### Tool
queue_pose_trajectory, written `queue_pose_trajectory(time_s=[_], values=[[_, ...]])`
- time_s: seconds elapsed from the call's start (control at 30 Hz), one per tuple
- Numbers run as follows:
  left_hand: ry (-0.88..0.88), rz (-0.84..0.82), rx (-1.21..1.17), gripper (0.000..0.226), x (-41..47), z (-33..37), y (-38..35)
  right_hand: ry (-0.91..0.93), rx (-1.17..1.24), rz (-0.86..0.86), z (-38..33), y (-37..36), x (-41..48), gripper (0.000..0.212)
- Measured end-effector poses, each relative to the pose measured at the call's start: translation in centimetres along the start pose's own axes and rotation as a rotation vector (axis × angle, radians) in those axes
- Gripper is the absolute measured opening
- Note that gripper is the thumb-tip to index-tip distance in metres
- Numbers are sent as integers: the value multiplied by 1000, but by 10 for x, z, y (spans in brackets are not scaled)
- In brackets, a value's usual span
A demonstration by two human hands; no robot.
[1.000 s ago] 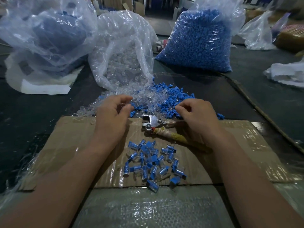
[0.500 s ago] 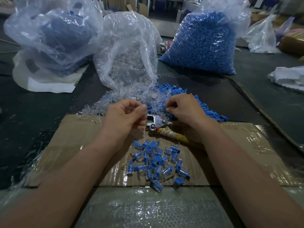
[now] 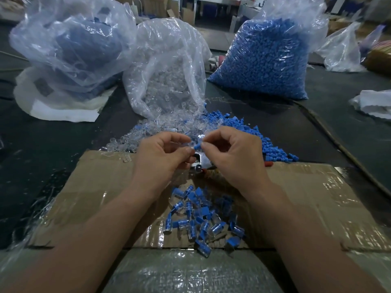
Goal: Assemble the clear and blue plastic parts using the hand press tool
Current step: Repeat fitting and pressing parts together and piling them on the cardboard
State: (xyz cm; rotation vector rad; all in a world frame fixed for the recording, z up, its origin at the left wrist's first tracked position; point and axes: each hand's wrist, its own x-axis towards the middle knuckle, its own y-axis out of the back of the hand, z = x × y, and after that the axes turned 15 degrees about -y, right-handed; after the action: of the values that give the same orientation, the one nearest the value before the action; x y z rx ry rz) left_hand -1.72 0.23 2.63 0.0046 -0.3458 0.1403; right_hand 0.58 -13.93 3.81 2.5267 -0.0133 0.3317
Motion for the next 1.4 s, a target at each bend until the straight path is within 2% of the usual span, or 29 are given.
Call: queue_pose_trajectory(time_s=[0.23, 0.43, 0.53, 0.63, 0.73, 1.07, 1.27, 1.4], values=[[-69, -40, 94, 21, -2, -3, -3, 111, -100, 70, -1, -3, -3, 1], [-60, -56, 27, 18, 0, -2, -1, 21, 60, -126, 1, 0, -1, 9], [5, -68, -76, 15, 2, 1, 0, 25, 86, -149, 1, 3, 0, 20], [70, -77, -154, 12, 4, 3, 2, 17, 108, -272, 0, 7, 1, 31], [109, -95, -190, 9, 5, 4, 2, 8, 173, -324, 2, 11, 2, 35], [152, -156, -247, 9, 8, 5, 3, 60, 181, -270, 6, 12, 1, 30], [223, -186, -278, 12, 12, 4, 4, 148, 64, -233, 10, 13, 3, 26], [247, -185, -311, 9, 14, 3, -3, 127, 79, -214, 13, 16, 6, 26]])
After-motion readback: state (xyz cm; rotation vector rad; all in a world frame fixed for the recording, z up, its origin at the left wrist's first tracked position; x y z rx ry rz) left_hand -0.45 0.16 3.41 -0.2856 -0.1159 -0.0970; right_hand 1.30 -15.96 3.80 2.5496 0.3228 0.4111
